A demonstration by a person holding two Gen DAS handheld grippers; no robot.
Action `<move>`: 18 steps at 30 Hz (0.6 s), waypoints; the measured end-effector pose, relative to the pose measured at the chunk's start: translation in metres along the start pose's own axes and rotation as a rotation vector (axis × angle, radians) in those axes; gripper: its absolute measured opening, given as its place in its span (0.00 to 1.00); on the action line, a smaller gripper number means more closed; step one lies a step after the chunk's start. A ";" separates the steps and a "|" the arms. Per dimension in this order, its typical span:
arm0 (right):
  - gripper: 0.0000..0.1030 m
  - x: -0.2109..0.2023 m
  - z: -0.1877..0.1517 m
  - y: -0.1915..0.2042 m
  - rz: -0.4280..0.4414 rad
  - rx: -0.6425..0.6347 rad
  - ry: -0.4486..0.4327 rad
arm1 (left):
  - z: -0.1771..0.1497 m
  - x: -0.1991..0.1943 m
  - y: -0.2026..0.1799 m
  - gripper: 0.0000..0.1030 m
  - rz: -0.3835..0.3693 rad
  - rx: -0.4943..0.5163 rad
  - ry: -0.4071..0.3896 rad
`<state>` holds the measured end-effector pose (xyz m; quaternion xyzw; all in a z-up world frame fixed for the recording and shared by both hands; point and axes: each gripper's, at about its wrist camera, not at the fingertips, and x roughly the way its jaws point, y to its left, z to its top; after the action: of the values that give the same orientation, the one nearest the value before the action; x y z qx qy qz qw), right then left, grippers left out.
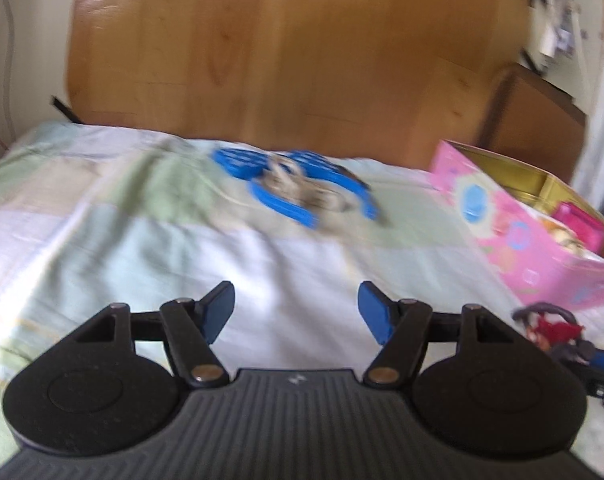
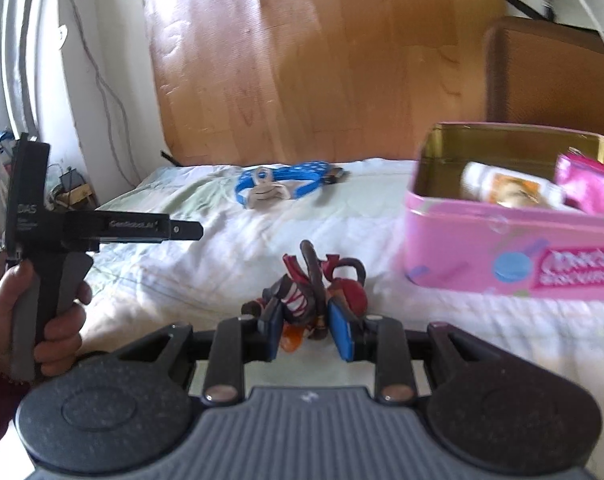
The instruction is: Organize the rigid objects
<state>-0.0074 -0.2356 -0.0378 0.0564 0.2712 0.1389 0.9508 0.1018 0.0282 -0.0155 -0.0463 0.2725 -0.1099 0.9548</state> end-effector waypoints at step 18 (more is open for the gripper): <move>0.22 -0.036 -0.028 -0.053 -0.033 0.121 -0.024 | -0.005 -0.005 -0.116 0.68 -0.499 0.039 0.216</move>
<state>-0.0393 -0.2955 -0.0528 0.1110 0.2685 0.1058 0.9510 0.0736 -0.0835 0.0006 -0.0816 0.3506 -0.3515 0.8642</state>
